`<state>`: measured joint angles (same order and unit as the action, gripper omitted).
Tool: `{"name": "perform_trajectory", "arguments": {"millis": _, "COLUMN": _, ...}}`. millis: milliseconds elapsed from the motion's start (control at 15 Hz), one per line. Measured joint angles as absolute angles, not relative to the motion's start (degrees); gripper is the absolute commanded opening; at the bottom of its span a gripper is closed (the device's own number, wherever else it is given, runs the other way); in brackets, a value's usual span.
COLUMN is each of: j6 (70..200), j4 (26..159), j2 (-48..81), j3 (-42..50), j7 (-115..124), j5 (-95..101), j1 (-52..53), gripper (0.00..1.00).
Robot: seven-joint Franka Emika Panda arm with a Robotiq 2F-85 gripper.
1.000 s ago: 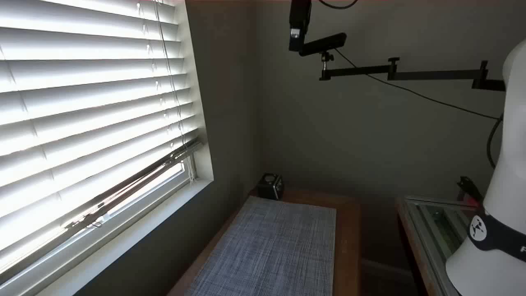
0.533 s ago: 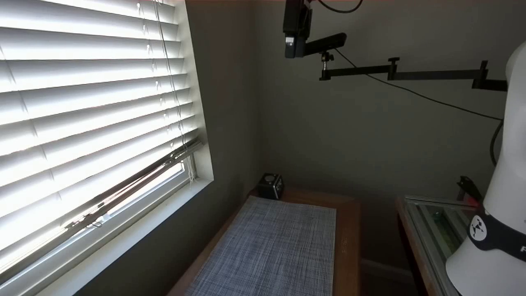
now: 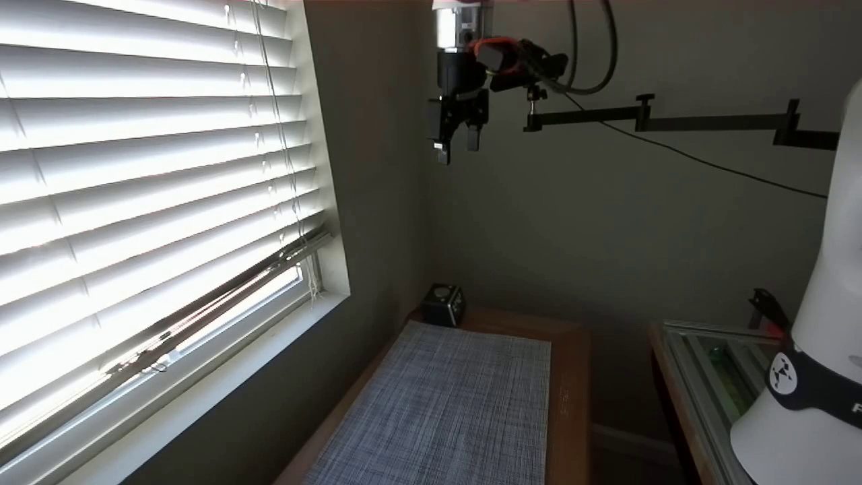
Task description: Press the button on the clock
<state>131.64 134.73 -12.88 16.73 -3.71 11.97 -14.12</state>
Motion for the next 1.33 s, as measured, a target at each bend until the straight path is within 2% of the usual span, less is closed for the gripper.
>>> {"name": "perform_trajectory", "arguments": {"millis": 867, "j6": 137.9, "j4": 117.6, "j2": 19.7, "j3": 17.9, "j7": -0.3, "j5": 1.0, "j1": -19.0, "gripper": 1.0}}
{"name": "perform_trajectory", "arguments": {"millis": 1333, "j6": 138.0, "j4": 113.7, "j2": 24.7, "j3": 16.9, "j7": -1.5, "j5": -1.1, "j1": -20.3, "gripper": 1.0}}
